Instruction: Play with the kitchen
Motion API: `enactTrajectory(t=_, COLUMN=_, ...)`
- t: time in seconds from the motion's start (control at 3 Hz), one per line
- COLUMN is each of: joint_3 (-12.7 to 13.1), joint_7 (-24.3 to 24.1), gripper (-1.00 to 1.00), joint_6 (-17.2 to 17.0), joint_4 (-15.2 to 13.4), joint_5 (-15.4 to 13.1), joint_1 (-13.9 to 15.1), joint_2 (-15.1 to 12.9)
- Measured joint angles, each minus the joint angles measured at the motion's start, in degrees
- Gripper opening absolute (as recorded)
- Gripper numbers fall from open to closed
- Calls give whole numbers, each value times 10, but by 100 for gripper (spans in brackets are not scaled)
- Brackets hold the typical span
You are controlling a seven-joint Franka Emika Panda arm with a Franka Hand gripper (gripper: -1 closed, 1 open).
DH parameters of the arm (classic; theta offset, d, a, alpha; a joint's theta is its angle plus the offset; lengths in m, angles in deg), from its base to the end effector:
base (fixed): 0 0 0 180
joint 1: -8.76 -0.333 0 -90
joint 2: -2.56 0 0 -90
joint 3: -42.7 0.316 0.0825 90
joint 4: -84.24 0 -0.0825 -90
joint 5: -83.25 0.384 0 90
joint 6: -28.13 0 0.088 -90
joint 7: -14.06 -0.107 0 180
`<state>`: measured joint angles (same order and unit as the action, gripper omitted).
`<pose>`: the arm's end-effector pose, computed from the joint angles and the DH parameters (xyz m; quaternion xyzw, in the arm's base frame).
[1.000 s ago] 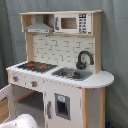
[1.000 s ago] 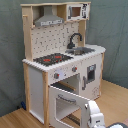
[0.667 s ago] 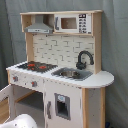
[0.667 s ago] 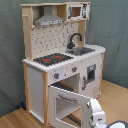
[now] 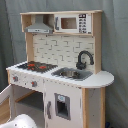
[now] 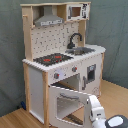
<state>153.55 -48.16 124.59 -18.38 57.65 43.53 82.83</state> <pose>0.1146 0.5680 0.2121 0.5908 0.1188 0.5947 0.5321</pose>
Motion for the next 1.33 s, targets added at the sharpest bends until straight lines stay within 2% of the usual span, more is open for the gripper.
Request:
enactTrajectory(t=0.67, joint_3=-4, joint_7=-1, gripper=-100, joint_6=102, joint_4=-79, joint_5=0, joint_1=-5, joint_2=0)
enactTrajectory(t=1.33, joint_3=-4, joint_7=2, gripper=-100, joint_6=204, joint_4=-144, joint_5=-2, joint_1=-6, joint_2=0)
